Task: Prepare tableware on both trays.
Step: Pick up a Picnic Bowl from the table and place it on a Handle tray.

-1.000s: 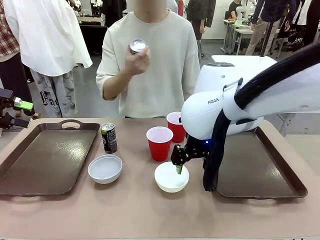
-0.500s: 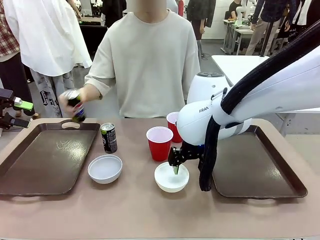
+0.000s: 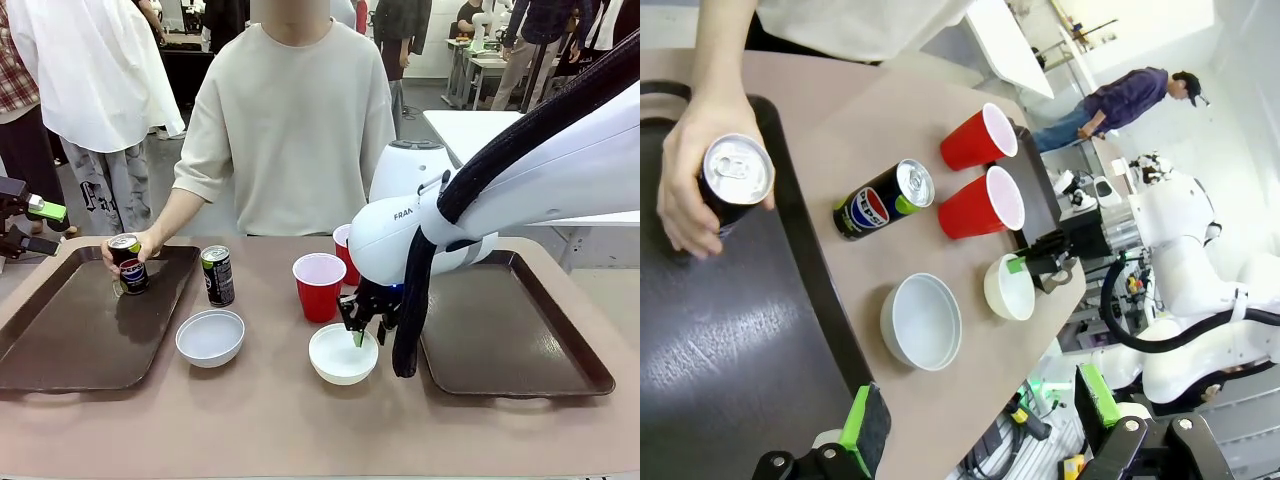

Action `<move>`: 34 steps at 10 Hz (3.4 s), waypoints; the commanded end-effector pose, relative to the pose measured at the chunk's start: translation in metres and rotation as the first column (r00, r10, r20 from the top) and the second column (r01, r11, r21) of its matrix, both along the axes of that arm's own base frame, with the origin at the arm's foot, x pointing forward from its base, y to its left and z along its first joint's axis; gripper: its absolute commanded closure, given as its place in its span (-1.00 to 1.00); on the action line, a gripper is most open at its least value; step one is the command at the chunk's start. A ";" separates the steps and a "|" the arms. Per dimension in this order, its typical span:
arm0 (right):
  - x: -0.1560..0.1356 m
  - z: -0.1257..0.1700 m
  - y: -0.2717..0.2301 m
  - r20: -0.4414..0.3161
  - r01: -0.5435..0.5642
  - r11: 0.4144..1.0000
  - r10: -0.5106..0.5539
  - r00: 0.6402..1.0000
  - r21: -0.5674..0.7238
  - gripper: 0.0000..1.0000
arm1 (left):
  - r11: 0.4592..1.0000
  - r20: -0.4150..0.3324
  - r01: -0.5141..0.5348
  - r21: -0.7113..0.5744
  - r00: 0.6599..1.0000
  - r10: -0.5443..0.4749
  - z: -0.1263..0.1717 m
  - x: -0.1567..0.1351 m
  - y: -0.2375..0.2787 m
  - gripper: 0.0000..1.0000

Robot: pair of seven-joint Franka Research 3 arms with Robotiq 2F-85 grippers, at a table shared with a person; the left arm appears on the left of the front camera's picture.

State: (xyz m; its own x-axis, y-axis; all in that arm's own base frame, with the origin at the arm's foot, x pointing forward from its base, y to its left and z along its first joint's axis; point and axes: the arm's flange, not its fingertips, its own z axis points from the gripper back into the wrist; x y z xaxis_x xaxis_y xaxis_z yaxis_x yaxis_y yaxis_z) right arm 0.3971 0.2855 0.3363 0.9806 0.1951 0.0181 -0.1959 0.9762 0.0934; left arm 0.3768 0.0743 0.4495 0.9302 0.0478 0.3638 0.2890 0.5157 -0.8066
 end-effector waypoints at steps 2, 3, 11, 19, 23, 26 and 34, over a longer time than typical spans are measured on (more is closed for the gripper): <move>-0.002 0.014 0.002 -0.013 0.051 0.999 -0.051 0.999 0.015 1.00 | 1.000 0.017 0.005 -0.021 1.000 -0.004 0.001 0.001 0.001 -1.00; -0.001 0.015 0.001 -0.019 0.056 0.998 -0.056 0.998 0.017 1.00 | 1.000 0.017 0.005 -0.021 1.000 -0.004 0.001 0.001 0.001 -1.00; -0.047 0.185 -0.059 0.005 0.043 0.995 -0.043 0.999 0.090 1.00 | 1.000 0.017 0.005 -0.021 1.000 -0.004 0.001 0.001 0.001 -1.00; -0.002 0.177 -0.181 0.078 0.033 0.999 -0.032 0.996 -0.003 0.95 | 1.000 0.017 0.005 -0.021 1.000 -0.004 0.001 0.001 0.001 -1.00; 0.004 0.169 -0.246 0.133 0.131 0.991 -0.130 0.982 0.002 0.95 | 1.000 0.017 0.005 -0.021 1.000 -0.004 0.001 0.001 0.001 -1.00; 0.004 0.178 -0.238 0.071 0.102 0.995 -0.103 0.992 0.008 0.95 | 1.000 0.017 0.005 -0.021 1.000 -0.004 0.001 0.001 0.001 -1.00; -0.132 0.193 -0.274 0.101 0.058 0.996 -0.051 0.994 -0.063 0.95 | 1.000 0.017 0.005 -0.021 1.000 -0.004 0.001 0.001 0.001 -1.00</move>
State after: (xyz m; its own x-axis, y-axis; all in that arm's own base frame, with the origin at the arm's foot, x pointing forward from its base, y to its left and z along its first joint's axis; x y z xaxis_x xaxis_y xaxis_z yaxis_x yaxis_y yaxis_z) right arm 0.3196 0.0302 0.5164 0.9900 0.1248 0.0658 -0.1280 0.9907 0.0471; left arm 0.3769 0.0748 0.4493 0.9307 0.0484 0.3626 0.2876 0.5157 -0.8071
